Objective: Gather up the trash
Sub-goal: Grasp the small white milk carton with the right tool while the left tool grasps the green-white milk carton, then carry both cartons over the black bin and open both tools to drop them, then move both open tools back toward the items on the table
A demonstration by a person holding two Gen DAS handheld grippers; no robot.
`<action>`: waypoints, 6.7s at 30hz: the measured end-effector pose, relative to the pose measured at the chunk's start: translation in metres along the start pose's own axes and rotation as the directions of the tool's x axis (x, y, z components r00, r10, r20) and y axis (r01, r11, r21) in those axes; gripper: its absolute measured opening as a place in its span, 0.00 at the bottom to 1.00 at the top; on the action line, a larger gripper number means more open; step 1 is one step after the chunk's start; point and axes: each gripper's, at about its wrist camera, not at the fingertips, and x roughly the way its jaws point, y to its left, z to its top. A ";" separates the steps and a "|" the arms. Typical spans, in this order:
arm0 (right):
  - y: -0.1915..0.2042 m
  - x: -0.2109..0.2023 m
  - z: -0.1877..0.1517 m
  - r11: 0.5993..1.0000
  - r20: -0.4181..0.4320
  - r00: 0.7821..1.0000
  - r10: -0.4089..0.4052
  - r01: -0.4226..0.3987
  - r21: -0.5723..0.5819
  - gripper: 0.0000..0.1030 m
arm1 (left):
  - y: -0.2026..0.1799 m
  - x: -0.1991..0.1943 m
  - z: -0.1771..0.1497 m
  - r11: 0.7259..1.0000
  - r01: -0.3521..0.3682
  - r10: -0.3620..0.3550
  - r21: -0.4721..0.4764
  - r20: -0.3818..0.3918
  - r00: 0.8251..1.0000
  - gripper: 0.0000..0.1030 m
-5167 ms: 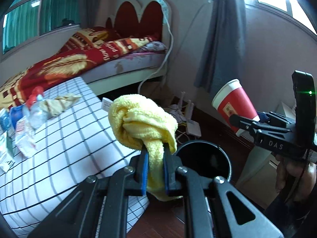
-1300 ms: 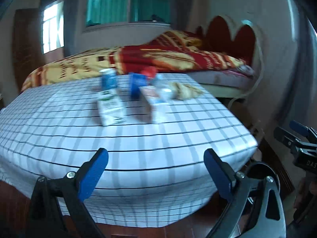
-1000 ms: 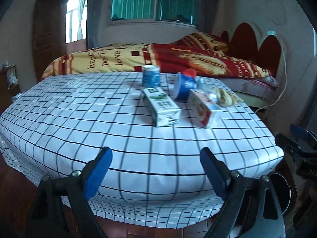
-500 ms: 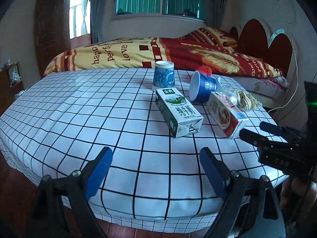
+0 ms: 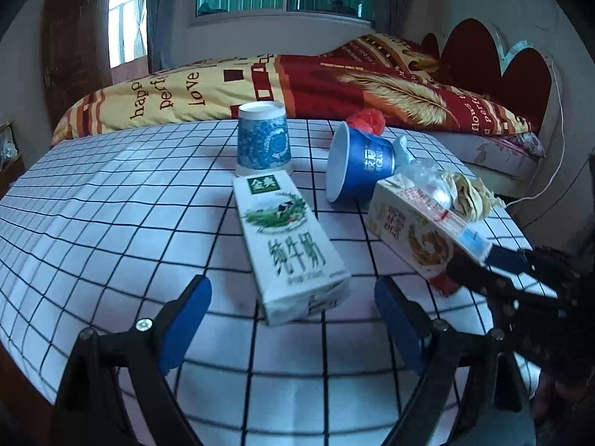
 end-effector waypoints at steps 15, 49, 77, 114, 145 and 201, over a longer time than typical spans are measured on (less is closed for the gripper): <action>0.007 0.017 0.005 0.999 -0.031 0.999 0.005 -0.004 0.050 0.39 | 0.010 0.005 -0.010 0.999 0.032 -0.031 0.013 -0.064 0.997 0.60; -0.055 -0.179 -0.080 0.962 0.140 0.959 -0.246 0.224 0.155 0.35 | -0.095 -0.117 -0.037 0.928 0.304 -0.332 0.214 0.109 0.937 0.54; -0.184 -0.258 -0.221 0.795 -0.044 0.882 -0.469 0.443 0.415 0.35 | -0.265 -0.119 -0.091 0.726 0.560 -0.569 0.400 -0.109 0.815 0.54; -0.251 -0.216 -0.368 0.736 -0.324 0.874 -0.361 0.480 0.477 0.35 | -0.368 -0.060 -0.182 0.596 0.661 -0.516 0.455 -0.414 0.750 0.54; -0.273 -0.205 -0.386 0.639 -0.459 0.760 -0.461 0.643 0.422 1.00 | -0.354 -0.025 -0.193 0.732 0.478 -0.338 0.486 -0.351 0.873 0.99; -0.176 -0.276 -0.243 0.779 -0.073 0.851 -0.519 0.507 0.369 1.00 | -0.264 -0.124 -0.101 0.843 0.358 -0.350 0.400 -0.096 0.932 0.99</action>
